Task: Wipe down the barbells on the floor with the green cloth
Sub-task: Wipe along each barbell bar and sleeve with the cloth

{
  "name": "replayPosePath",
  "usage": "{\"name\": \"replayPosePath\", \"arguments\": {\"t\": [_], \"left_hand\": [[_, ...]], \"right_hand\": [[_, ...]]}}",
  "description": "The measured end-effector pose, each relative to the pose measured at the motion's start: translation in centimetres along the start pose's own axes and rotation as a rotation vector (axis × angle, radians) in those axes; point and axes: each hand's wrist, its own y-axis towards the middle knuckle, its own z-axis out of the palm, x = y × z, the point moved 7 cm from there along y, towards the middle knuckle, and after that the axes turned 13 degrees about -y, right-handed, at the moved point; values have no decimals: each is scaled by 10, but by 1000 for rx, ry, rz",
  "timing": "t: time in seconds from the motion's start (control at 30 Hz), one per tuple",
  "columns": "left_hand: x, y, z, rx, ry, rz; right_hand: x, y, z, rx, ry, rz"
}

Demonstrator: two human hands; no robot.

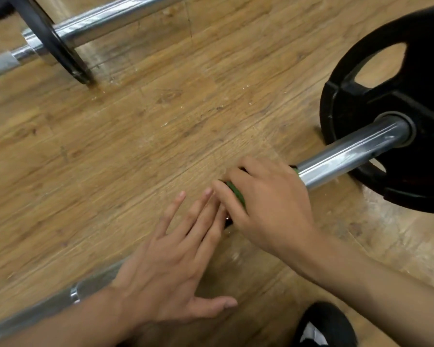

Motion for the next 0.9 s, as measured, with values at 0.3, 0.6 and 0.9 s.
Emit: {"name": "replayPosePath", "arguments": {"t": [0.3, 0.6, 0.9], "left_hand": [[37, 14, -12, 6, -13, -35], [79, 30, -22, 54, -92, -87], [123, 42, -33, -1, -80, -189]], "right_hand": [[6, -11, 2, -211, 27, -37], [-4, 20, 25, -552, 84, -129], [4, 47, 44, -601, 63, -157]]}}
